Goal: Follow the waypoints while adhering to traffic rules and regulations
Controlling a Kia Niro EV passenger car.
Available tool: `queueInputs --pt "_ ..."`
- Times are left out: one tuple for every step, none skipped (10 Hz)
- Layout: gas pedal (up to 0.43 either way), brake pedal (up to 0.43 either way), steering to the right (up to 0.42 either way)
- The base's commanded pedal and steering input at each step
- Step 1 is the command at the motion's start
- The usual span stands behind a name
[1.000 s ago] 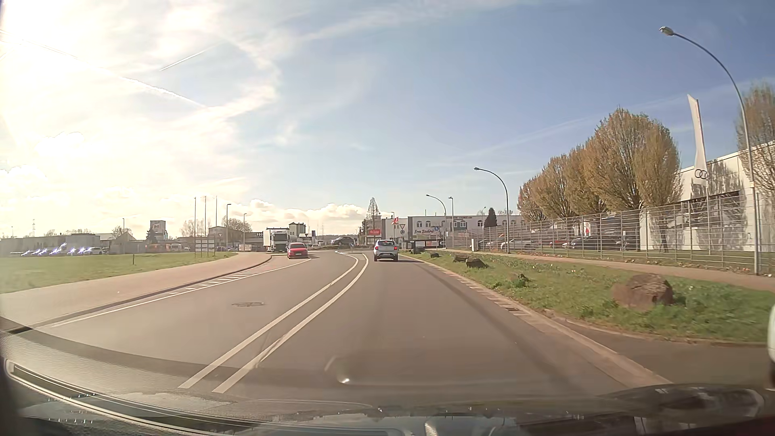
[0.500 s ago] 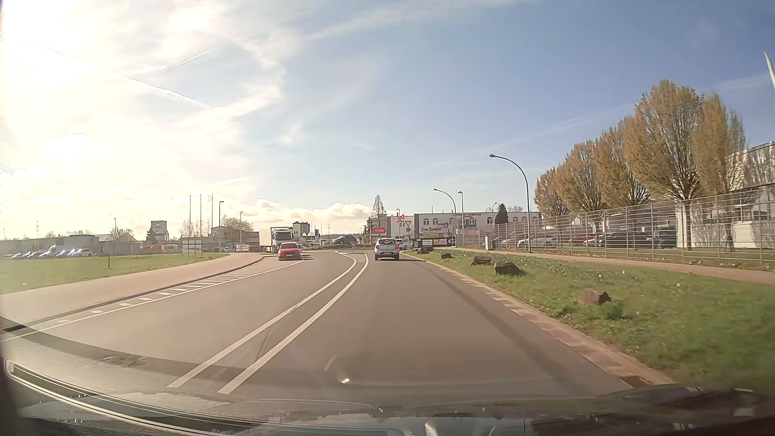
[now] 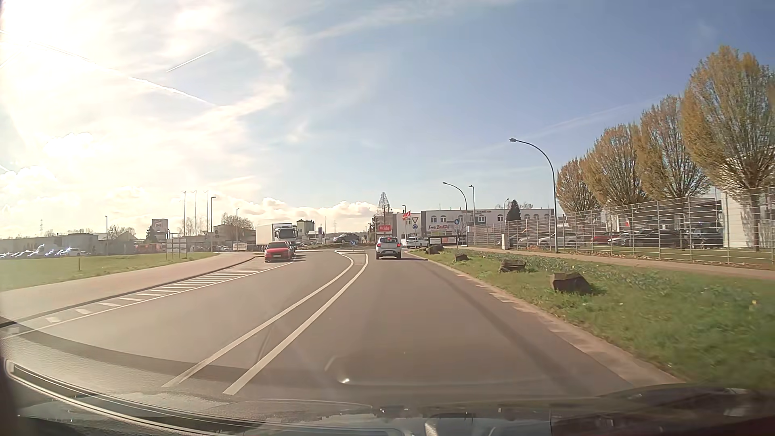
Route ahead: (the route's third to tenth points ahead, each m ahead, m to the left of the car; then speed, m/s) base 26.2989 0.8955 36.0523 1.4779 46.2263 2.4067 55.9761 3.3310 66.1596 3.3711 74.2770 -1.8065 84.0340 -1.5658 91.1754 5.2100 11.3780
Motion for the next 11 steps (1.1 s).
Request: queueInputs --pt "0.13 0.0 -0.013" --pt "0.13 0.0 -0.013" --pt "0.13 0.0 -0.013" --pt "0.118 0.0 -0.013" --pt "0.118 0.0 -0.013" --pt "0.11 0.0 -0.013" --pt "0.11 0.0 -0.013" --pt "0.098 0.0 -0.013" --pt "0.098 0.0 -0.013" --pt "0.098 0.0 -0.013" --pt "0.098 0.0 -0.013"
